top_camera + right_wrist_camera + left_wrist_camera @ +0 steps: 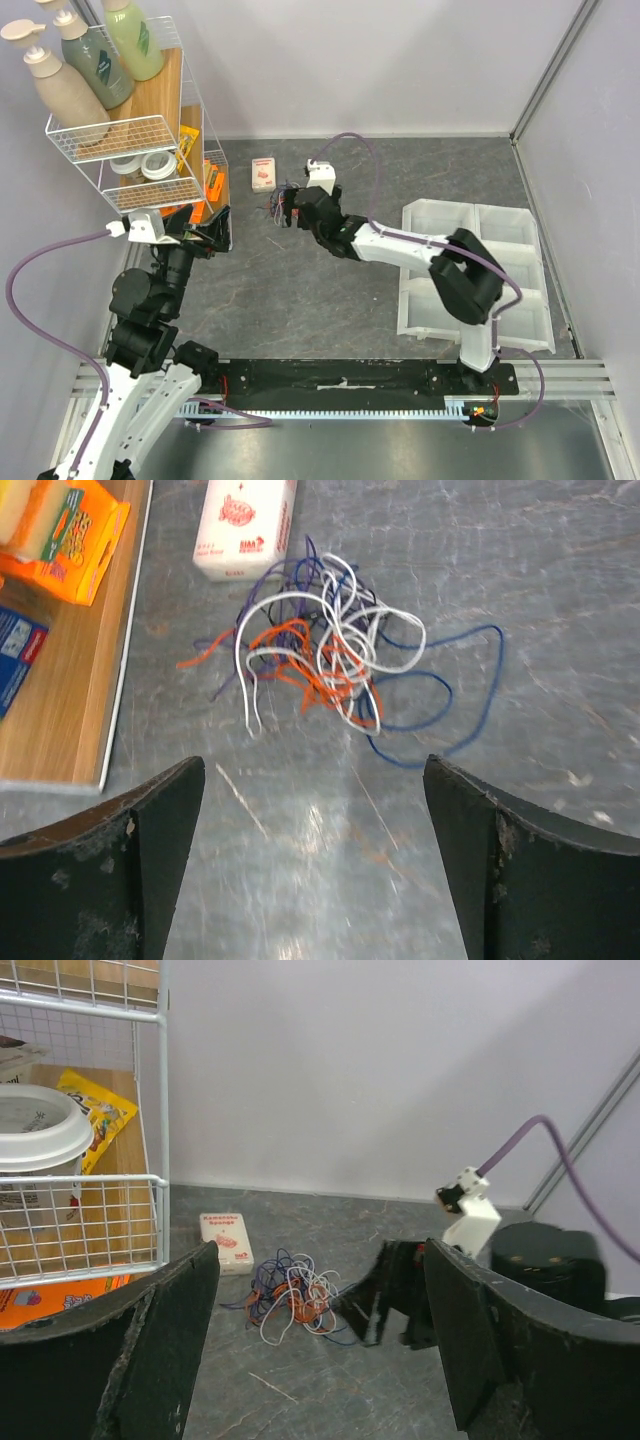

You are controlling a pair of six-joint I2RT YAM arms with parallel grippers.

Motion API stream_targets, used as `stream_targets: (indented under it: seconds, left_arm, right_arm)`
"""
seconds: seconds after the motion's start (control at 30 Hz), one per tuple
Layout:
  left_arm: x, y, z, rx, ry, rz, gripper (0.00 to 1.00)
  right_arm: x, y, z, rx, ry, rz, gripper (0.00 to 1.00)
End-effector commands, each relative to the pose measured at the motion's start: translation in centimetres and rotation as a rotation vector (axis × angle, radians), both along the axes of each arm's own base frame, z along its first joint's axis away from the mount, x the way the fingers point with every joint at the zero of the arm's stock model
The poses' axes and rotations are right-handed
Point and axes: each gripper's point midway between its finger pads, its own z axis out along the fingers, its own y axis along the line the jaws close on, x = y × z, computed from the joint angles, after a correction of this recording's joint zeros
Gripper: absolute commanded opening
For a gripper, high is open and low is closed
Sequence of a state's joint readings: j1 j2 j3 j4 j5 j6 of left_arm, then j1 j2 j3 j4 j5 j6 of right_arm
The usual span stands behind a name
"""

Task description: Untangle the cables

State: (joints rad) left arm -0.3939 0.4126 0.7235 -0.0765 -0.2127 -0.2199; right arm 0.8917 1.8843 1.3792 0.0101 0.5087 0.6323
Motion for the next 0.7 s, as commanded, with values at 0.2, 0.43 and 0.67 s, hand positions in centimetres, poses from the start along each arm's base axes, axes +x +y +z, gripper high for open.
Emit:
stream_targets:
  seconds: [0.2,0.43,0.67]
  left_arm:
    - [-0.2,-0.9,0.2,-0.034,-0.005,-0.051,0.89]
    - [0.0,-1.4,0.0,-0.03,0.0,-0.074,0.88]
    - [0.2,-3.2,-0.5,-0.015,0.019,-0.162,0.84]
  right_arm:
    - [7.6,6.5,-2.2,0.147,-0.169,-0.066,0.83]
    - [8.9,7.3,-5.4,0.059,-0.096,-0.067,0.26]
    - [-1.5,4.3,-4.1,0.012,0.028,0.319,0.0]
